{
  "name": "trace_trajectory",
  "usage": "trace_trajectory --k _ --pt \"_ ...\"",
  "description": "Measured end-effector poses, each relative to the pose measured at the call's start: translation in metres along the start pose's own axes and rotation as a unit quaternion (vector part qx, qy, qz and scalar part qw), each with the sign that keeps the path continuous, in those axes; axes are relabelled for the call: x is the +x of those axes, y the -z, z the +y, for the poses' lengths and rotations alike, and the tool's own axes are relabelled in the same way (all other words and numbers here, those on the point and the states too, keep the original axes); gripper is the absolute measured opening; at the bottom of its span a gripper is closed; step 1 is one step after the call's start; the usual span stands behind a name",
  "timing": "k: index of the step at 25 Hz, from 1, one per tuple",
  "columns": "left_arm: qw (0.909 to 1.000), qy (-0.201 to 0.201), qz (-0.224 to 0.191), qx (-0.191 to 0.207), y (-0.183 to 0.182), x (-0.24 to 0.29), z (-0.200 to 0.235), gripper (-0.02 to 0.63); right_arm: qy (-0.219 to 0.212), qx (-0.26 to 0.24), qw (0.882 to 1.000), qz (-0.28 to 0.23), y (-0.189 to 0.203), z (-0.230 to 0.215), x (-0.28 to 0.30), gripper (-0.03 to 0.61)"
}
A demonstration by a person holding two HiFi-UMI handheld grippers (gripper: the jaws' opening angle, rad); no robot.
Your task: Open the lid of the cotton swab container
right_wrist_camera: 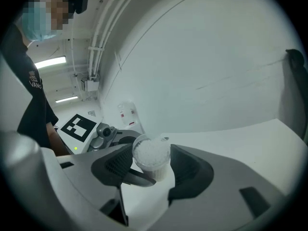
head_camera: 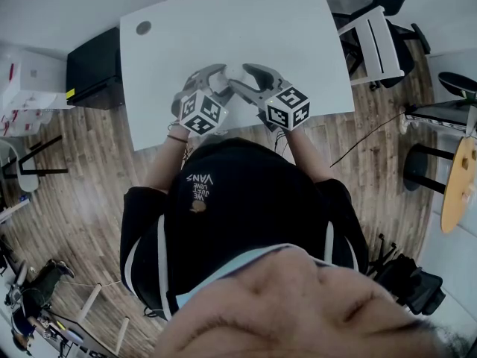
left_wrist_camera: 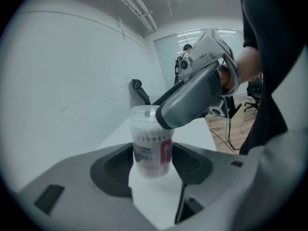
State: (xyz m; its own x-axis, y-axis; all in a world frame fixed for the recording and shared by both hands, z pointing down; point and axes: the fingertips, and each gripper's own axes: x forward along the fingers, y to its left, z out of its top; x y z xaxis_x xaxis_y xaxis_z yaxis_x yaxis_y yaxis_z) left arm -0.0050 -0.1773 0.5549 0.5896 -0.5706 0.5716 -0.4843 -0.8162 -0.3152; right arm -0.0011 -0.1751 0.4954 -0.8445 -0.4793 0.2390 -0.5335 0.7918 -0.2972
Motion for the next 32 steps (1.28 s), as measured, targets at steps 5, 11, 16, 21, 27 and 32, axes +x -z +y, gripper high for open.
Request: trace_trajectory --k 5,11,16,21,27,32 --pt "0.9998 0.003 -0.014 -0.01 -0.002 -0.003 -0.001 0.256 -0.007 0.016 1.0 -0.011 -0.003 0.002 -0.001 0.253" --pt "0.9994 0.004 -0.028 -0.018 -0.005 -0.005 0.001 0.256 0.004 0.021 0.999 -0.03 -0.013 -0.004 -0.007 0.253" --pt "0.9991 0.001 -0.028 -0.031 -0.002 -0.006 0.006 0.256 0.019 0.016 0.999 -0.044 -0.023 -0.013 -0.013 0.253" --pt "0.9988 -0.005 -0.026 -0.042 0.002 -0.007 0.011 0.256 0.04 0.018 0.997 -0.057 -0.031 -0.023 -0.022 0.253" --pt "0.9978 -0.008 -0.034 -0.056 0.003 -0.01 0.016 0.256 0.072 0.016 0.996 -0.057 -0.033 -0.042 -0.029 0.253" --pt "0.996 -0.006 -0.053 -0.072 -0.003 -0.018 0.019 0.256 0.089 0.023 0.994 -0.051 -0.027 -0.051 -0.031 0.253"
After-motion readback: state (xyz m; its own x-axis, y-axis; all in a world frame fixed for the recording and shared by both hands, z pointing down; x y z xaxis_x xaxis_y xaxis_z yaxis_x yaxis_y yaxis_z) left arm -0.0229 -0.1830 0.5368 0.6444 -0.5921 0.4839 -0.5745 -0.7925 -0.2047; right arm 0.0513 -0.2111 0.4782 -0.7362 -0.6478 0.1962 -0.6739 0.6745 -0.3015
